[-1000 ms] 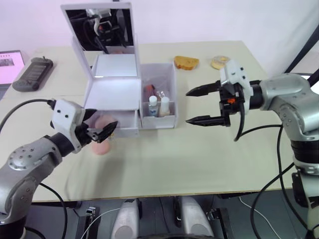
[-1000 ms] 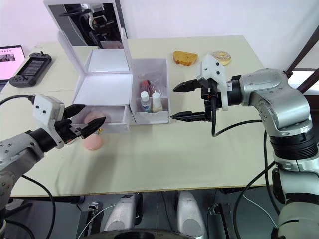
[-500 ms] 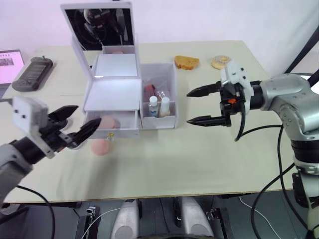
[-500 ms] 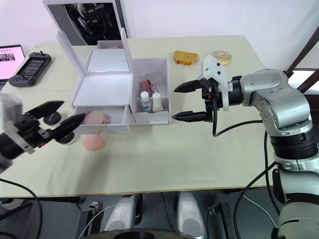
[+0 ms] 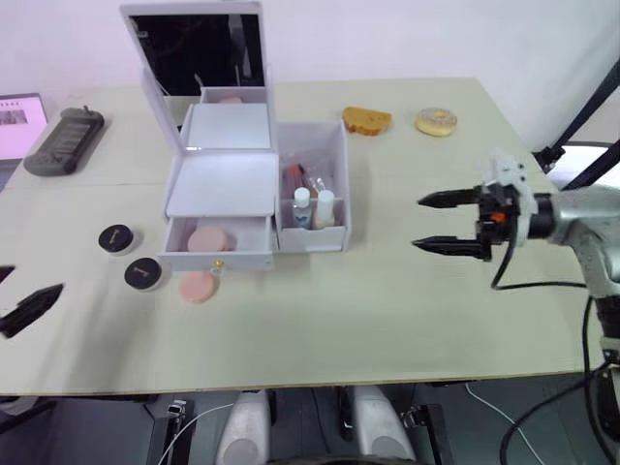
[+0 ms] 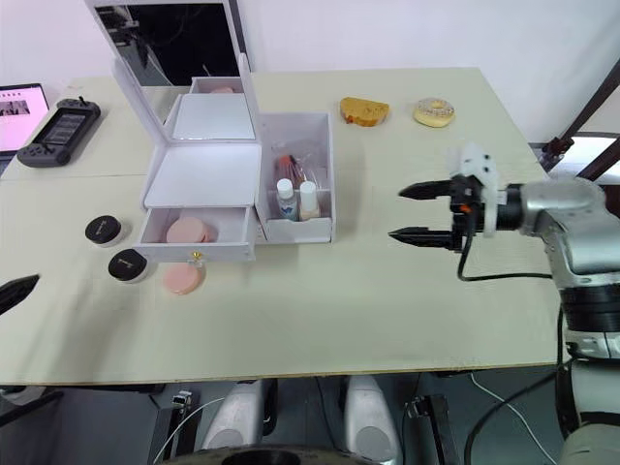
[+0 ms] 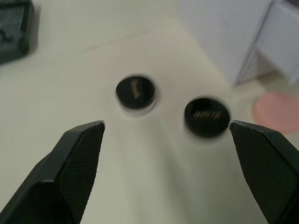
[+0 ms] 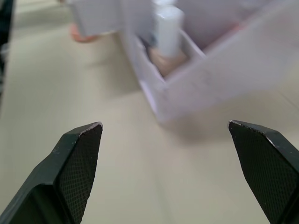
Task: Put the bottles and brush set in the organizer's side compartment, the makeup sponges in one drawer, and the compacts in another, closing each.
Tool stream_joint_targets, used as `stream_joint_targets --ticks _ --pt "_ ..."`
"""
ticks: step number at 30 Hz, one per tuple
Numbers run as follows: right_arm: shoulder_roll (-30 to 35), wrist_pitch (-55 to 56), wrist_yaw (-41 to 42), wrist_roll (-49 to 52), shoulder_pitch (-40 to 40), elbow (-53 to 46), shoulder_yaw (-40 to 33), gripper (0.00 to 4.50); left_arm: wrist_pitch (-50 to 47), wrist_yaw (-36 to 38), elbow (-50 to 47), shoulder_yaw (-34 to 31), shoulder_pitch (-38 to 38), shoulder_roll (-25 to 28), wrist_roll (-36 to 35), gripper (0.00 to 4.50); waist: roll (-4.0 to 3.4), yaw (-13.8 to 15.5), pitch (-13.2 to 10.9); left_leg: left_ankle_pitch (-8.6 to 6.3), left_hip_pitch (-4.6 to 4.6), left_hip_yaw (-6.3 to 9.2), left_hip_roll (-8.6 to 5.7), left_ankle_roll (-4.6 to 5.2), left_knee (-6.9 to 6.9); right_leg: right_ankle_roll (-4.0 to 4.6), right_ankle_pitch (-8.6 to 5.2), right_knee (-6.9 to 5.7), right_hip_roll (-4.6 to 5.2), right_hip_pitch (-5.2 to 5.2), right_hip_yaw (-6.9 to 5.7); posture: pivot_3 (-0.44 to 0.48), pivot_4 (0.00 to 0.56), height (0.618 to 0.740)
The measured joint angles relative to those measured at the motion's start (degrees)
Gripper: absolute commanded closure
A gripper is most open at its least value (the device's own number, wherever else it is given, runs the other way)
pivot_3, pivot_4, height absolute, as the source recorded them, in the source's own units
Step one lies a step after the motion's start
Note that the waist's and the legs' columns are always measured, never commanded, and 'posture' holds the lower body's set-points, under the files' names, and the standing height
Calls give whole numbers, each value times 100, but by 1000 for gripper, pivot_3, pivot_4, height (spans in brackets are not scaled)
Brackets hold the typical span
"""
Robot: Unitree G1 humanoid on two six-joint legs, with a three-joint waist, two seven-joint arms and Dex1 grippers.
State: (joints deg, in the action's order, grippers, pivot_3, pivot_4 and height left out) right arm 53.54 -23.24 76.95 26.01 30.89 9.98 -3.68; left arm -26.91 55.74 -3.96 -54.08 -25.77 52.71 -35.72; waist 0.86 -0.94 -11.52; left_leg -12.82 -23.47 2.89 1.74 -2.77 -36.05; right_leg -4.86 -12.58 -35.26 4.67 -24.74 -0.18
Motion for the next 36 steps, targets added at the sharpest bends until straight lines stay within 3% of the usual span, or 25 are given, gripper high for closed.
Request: stream_joint_targets --ticks 7,14,19,26,30,36 --pt "77 657 -123 -133 -613 566 -574 0 715 513 1430 -21 290 221 408 21 0 -29 1 0 2 -11 9 -1 6 -13 -8 -7 -2 -12 0 0 150 740" --pt "18 729 -144 -168 -674 522 -558 0 890 602 1601 -20 442 222 526 21 -1 -30 1 0 3 -13 12 0 7 -13 -7 -22 -2 -20 1 0 150 740" --pt "61 277 177 22 -492 -282 -294 0 748 658 598 -19 73 4 459 21 -1 -24 1 0 2 -16 13 0 6 -13 -7 -21 0 -18 3 0 150 740" --pt "-64 -565 199 446 387 -1281 90 0 -96 581 -1426 61 -456 -557 -189 21 0 -25 1 -1 2 -18 14 -1 4 -14 -8 -17 -1 -19 5 0 150 740" --pt "-172 -1249 -7 568 823 -1718 455 0 -53 73 -2579 607 -656 -1359 -169 21 0 -7 1 -1 1 -25 12 -1 3 7 5 -14 0 -16 11 0 150 740" --pt "-133 -2001 -99 889 1138 -2168 569 0 129 -627 -3070 1504 -747 -2046 218 21 7 28 3 -3 1 -22 12 0 -11 1 2 -17 -6 -11 10 0 150 740"
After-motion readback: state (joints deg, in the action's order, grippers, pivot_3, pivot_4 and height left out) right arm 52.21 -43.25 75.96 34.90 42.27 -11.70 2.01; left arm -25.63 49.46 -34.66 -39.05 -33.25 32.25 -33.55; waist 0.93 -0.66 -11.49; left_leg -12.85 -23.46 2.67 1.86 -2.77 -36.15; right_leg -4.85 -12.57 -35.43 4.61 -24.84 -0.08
